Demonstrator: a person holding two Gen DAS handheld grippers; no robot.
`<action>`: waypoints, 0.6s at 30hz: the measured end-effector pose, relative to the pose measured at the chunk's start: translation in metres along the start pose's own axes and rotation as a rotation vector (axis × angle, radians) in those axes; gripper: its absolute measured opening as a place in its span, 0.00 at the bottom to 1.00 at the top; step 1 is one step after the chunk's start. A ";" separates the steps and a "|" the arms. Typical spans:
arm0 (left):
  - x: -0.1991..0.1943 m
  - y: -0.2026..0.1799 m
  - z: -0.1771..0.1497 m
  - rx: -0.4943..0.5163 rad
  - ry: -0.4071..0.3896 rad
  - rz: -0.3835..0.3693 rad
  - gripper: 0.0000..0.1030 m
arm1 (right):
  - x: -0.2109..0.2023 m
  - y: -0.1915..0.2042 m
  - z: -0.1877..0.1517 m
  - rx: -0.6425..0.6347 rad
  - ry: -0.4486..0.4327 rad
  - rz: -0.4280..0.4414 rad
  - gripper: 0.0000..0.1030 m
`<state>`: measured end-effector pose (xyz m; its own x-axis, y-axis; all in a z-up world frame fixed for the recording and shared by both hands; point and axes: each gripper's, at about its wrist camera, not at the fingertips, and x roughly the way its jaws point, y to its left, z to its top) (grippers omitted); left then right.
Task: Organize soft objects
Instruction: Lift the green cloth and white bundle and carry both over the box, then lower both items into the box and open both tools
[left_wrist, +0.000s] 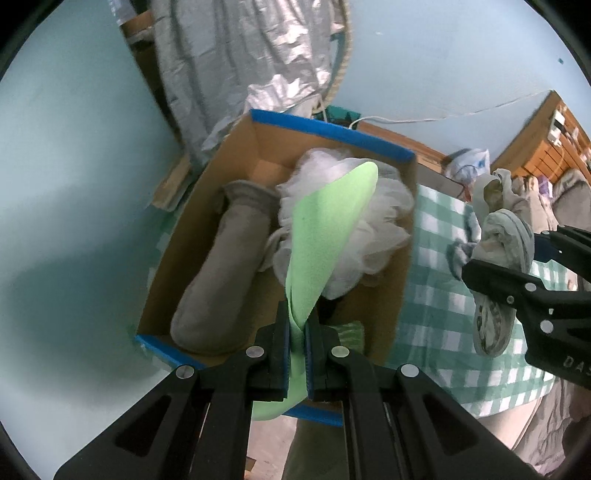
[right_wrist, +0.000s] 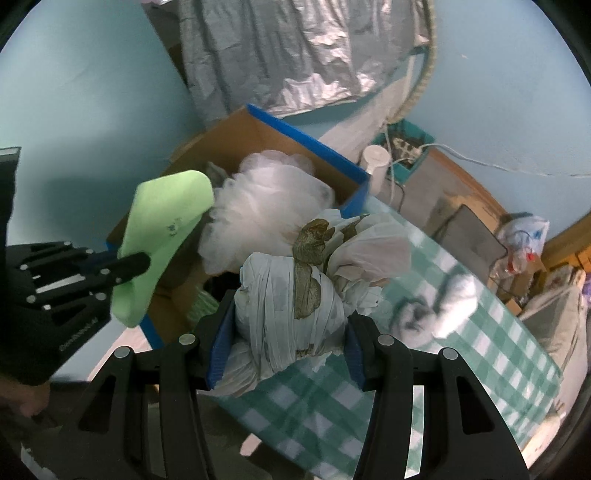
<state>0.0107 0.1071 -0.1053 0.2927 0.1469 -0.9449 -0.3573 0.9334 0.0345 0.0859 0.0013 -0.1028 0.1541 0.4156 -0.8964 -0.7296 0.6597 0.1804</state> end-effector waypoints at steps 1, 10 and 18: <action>0.002 0.004 0.000 -0.007 0.000 0.002 0.06 | 0.002 0.003 0.002 -0.003 0.002 0.004 0.50; 0.023 0.033 0.001 -0.064 0.038 0.008 0.06 | 0.029 0.037 0.016 -0.038 0.033 0.059 0.50; 0.036 0.051 0.006 -0.090 0.045 0.002 0.06 | 0.053 0.063 0.009 -0.059 0.067 0.097 0.50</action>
<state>0.0081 0.1614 -0.1355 0.2522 0.1322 -0.9586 -0.4369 0.8995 0.0091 0.0543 0.0711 -0.1355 0.0372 0.4319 -0.9011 -0.7769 0.5797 0.2458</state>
